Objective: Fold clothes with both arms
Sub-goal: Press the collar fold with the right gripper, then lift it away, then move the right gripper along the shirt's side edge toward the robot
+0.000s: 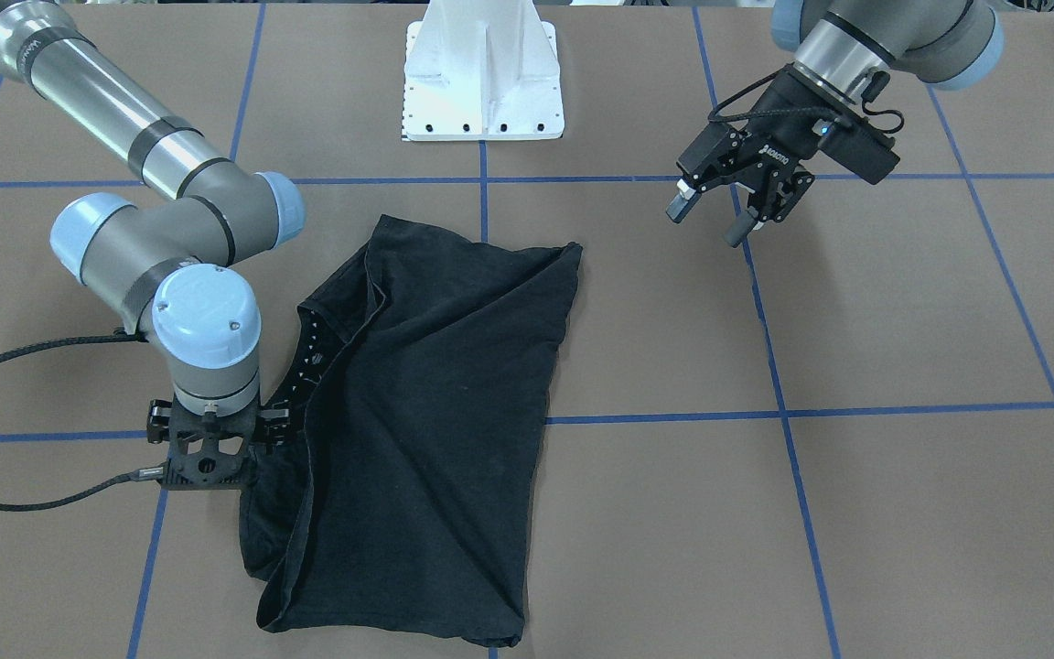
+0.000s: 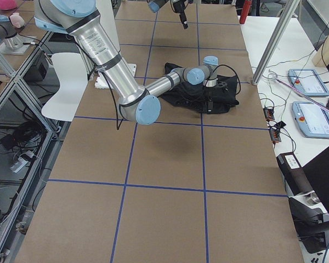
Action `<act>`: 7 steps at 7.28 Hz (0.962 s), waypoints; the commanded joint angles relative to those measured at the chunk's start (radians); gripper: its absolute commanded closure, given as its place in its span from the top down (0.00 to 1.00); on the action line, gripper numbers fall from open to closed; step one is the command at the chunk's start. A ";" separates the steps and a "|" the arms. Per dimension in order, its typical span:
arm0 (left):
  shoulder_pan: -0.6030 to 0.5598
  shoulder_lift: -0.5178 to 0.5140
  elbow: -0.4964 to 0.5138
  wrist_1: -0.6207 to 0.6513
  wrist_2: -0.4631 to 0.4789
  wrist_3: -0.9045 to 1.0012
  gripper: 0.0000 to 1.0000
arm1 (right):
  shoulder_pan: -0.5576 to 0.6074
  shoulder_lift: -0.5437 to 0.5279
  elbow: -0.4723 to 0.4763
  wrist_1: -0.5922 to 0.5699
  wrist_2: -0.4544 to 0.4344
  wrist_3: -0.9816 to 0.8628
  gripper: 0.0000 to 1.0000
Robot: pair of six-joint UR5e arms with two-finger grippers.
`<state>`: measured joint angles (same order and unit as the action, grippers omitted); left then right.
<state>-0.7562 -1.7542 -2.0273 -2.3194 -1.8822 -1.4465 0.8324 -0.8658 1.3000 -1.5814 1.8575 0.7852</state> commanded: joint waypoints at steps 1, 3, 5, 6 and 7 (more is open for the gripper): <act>0.001 0.005 -0.002 0.000 0.000 0.000 0.98 | 0.047 0.155 -0.083 -0.052 0.054 -0.012 1.00; 0.000 0.005 -0.002 0.000 0.000 0.000 0.98 | 0.031 0.289 -0.268 0.005 0.054 0.097 1.00; 0.000 0.005 -0.004 0.000 0.000 0.000 0.98 | 0.025 0.289 -0.404 0.145 0.046 0.094 1.00; 0.000 0.005 -0.005 0.000 0.000 0.000 0.98 | 0.027 0.281 -0.407 0.149 0.045 0.089 1.00; 0.000 0.005 -0.005 0.000 0.000 0.000 0.98 | 0.028 0.266 -0.409 0.149 0.045 0.074 1.00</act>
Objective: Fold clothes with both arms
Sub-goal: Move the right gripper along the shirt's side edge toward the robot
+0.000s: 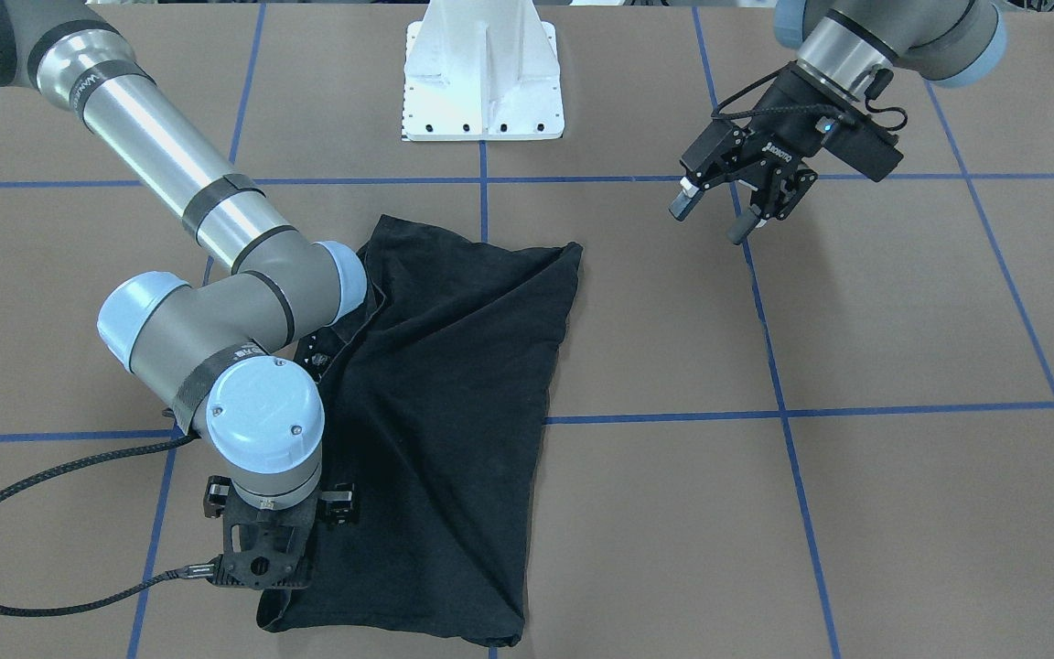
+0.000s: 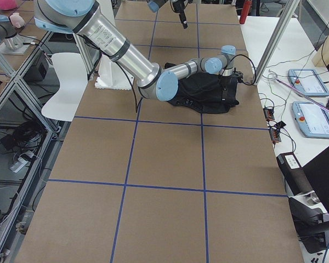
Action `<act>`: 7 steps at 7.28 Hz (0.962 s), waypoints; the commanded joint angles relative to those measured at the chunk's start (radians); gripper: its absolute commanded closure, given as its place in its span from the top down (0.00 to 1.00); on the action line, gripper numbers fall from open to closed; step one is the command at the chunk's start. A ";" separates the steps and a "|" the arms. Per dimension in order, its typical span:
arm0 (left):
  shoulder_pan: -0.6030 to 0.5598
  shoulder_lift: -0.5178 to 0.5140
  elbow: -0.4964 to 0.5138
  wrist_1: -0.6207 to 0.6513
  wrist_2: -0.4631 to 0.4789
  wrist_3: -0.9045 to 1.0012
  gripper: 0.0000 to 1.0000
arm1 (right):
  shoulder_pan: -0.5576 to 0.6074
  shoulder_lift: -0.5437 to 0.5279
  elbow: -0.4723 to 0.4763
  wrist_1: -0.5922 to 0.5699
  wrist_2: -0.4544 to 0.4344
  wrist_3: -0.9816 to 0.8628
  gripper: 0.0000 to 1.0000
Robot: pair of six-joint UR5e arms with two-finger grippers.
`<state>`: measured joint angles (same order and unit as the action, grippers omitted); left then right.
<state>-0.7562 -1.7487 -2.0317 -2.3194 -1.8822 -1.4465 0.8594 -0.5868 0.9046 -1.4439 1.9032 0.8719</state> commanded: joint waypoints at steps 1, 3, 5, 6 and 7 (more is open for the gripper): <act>0.000 0.000 -0.001 0.000 0.000 0.000 0.98 | 0.009 -0.048 -0.013 0.016 -0.012 -0.046 1.00; 0.000 0.000 -0.008 0.002 0.000 0.000 0.98 | 0.038 -0.164 0.043 0.057 -0.015 -0.164 1.00; 0.000 0.002 -0.009 0.003 0.000 0.000 0.98 | 0.063 -0.177 0.184 -0.074 0.025 -0.169 1.00; 0.000 0.003 -0.005 0.003 0.000 0.002 0.98 | 0.064 -0.185 0.254 -0.128 0.027 -0.157 1.00; 0.001 0.002 -0.005 0.003 -0.002 0.002 0.98 | 0.066 -0.215 0.346 -0.180 0.028 -0.107 1.00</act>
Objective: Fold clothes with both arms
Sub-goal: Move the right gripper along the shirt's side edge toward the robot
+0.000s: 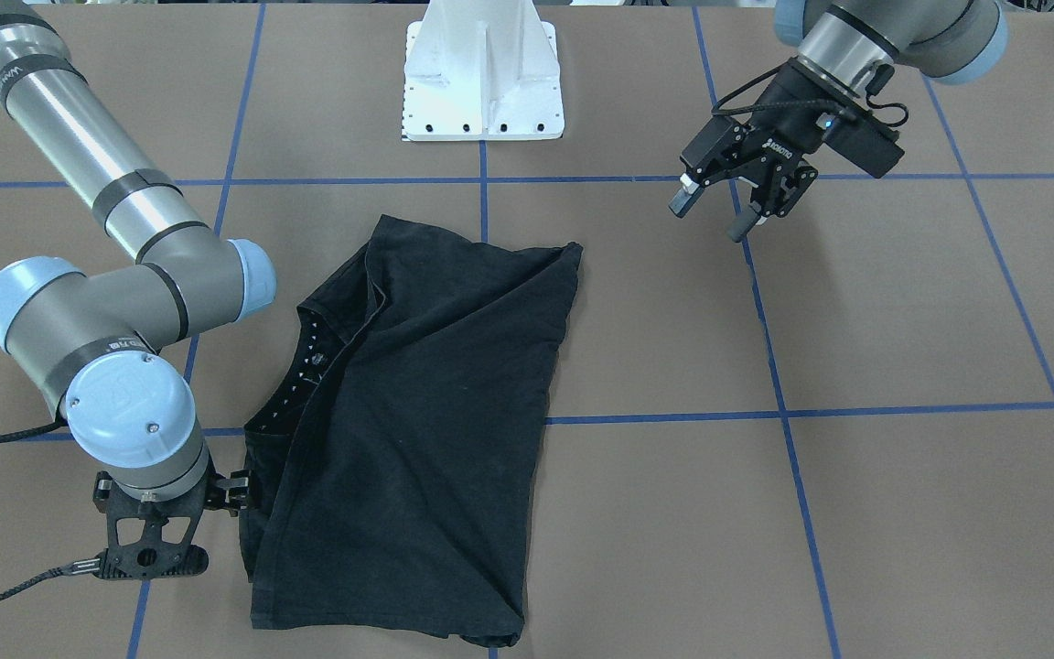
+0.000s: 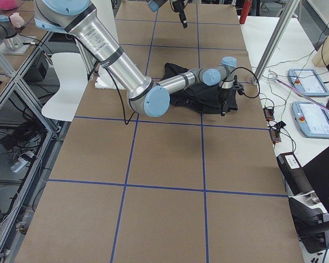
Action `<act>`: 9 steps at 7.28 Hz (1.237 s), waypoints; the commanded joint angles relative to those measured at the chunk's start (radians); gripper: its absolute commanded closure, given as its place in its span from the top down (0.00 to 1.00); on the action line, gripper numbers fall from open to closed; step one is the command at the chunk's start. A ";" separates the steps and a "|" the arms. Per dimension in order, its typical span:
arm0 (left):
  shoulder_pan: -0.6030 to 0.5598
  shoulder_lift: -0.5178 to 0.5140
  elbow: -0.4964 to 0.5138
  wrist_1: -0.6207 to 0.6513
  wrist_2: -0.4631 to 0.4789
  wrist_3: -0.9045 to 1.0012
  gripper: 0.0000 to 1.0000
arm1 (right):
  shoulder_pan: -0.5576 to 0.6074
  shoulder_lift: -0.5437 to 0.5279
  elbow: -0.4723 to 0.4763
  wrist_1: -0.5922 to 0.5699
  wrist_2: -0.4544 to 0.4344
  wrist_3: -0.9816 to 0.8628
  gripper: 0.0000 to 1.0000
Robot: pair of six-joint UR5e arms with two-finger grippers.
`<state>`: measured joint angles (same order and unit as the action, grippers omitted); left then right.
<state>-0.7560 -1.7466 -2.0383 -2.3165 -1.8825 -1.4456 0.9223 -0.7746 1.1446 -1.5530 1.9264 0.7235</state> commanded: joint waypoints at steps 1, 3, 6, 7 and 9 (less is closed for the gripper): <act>0.001 -0.005 -0.002 0.000 -0.004 -0.001 0.98 | -0.002 -0.113 0.241 -0.085 0.040 0.180 1.00; 0.007 -0.036 0.006 0.040 -0.039 0.001 0.98 | -0.066 -0.274 0.512 -0.078 0.078 0.548 1.00; 0.007 -0.160 0.021 0.198 -0.065 0.002 0.98 | -0.213 -0.295 0.674 -0.044 0.033 1.271 1.00; 0.007 -0.160 0.035 0.198 -0.066 0.002 0.98 | -0.293 -0.307 0.705 -0.004 -0.059 1.502 1.00; 0.007 -0.159 0.059 0.198 -0.066 0.002 0.98 | -0.443 -0.325 0.765 0.004 -0.241 1.806 0.98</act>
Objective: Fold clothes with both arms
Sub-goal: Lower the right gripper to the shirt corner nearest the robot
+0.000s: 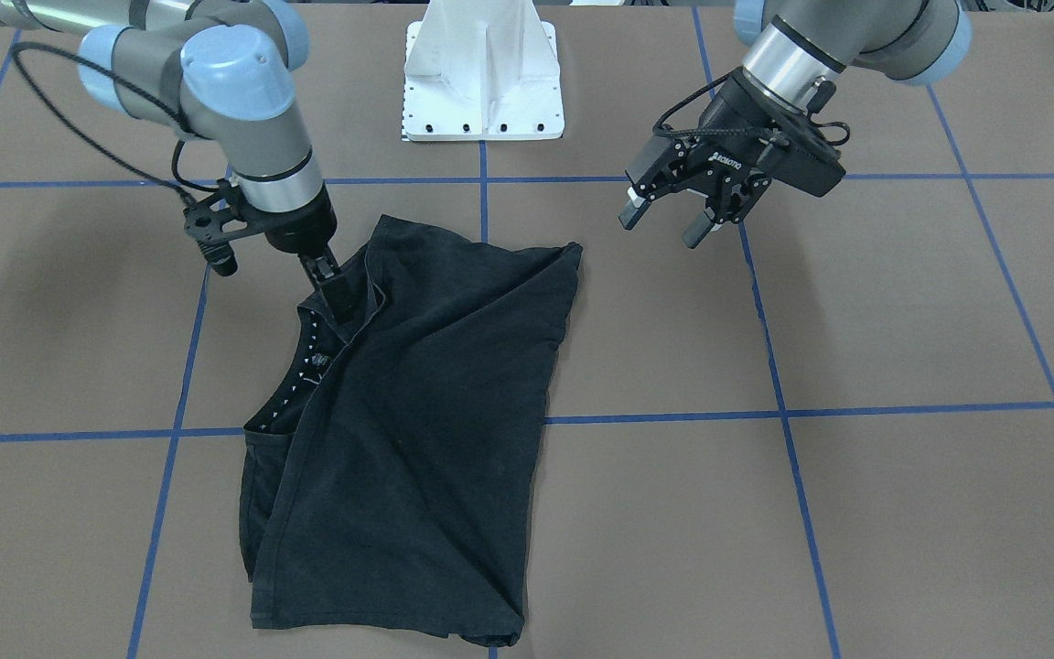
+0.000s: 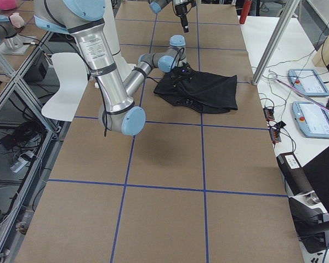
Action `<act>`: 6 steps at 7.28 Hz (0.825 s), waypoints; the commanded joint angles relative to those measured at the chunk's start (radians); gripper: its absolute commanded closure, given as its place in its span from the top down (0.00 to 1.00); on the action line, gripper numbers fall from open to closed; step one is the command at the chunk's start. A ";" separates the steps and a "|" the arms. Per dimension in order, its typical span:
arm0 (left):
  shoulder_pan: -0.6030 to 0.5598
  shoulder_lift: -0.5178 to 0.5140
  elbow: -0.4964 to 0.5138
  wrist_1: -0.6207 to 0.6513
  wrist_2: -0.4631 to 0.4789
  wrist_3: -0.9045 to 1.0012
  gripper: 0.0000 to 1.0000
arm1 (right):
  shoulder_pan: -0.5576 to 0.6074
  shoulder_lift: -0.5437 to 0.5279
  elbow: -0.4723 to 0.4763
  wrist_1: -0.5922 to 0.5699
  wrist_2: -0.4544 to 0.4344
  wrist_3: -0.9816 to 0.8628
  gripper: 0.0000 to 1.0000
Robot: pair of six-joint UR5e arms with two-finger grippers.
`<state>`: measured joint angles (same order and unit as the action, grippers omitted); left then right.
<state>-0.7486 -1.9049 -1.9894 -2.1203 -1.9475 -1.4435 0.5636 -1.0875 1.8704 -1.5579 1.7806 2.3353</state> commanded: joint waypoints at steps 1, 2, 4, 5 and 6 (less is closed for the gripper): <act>0.000 -0.002 0.009 0.002 -0.001 0.000 0.98 | -0.175 -0.012 0.042 0.009 -0.222 0.302 0.95; 0.000 0.001 0.011 0.003 -0.001 -0.002 0.98 | -0.213 -0.015 0.041 0.009 -0.263 0.312 0.93; 0.000 0.001 0.011 0.003 -0.001 -0.002 0.98 | -0.299 -0.048 0.033 0.044 -0.398 0.331 0.92; 0.000 0.003 0.007 0.006 -0.001 -0.002 0.98 | -0.345 -0.067 0.030 0.042 -0.418 0.317 0.91; 0.000 -0.002 0.001 0.031 -0.001 -0.002 0.98 | -0.346 -0.081 0.036 0.036 -0.420 0.297 0.90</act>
<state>-0.7486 -1.9039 -1.9823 -2.1087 -1.9481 -1.4450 0.2400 -1.1501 1.9035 -1.5201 1.3790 2.6508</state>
